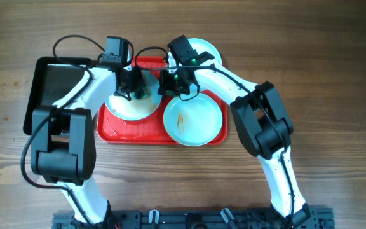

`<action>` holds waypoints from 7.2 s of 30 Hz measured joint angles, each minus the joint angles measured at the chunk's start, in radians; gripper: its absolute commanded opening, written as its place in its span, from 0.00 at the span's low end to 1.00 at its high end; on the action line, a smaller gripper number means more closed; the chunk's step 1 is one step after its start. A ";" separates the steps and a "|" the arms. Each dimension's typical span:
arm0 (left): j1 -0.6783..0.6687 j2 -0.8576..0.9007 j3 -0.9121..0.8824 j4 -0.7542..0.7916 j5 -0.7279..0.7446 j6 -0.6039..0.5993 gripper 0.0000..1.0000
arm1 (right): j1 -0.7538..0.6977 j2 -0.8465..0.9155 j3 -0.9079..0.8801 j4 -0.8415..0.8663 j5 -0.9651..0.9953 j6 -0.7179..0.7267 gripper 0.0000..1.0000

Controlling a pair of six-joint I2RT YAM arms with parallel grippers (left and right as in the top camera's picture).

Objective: Clean dirty plates on tray and stack at the side
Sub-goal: 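Scrub the left plate with the sponge while the right gripper holds it, then lift the sponge back toward the black tray with the left gripper, then lift the left plate with the right gripper and carry it rightward, then place the plate on the table right of the red tray, release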

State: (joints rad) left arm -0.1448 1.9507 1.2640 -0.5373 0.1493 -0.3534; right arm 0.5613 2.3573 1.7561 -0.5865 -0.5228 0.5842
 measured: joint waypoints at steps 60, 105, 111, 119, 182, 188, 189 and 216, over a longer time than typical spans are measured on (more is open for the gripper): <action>0.463 -0.279 0.162 -0.308 0.093 0.084 0.04 | 0.310 -0.282 -0.001 -0.097 1.211 -0.313 0.04; 0.443 -0.279 0.162 -0.342 0.083 0.059 0.04 | -0.306 -0.574 -0.008 -0.435 0.470 -0.313 0.04; 0.364 -0.278 0.162 -0.344 0.083 0.058 0.04 | -0.634 -0.574 -0.115 -0.410 0.438 -0.296 0.04; 0.339 -0.278 0.162 -0.338 0.083 0.059 0.04 | -0.767 -0.573 -0.456 -0.180 0.446 -0.263 0.04; 0.339 -0.278 0.162 -0.341 0.083 0.059 0.04 | -0.053 -0.521 -0.475 -0.348 0.238 -0.129 0.04; 0.339 -0.278 0.162 -0.347 0.083 0.059 0.04 | 0.016 -0.521 -0.379 -0.126 0.251 -0.020 0.04; 0.339 -0.278 0.162 -0.348 0.083 0.058 0.04 | 0.023 -0.521 -0.379 -0.095 0.264 -0.003 0.05; 0.339 -0.278 0.162 -0.349 0.083 0.058 0.04 | 0.175 -0.292 -0.378 0.140 0.321 0.196 0.31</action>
State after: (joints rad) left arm 0.1944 1.6722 1.4261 -0.8867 0.2325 -0.2951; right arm 0.7368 2.0651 1.3781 -0.4469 -0.2020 0.7799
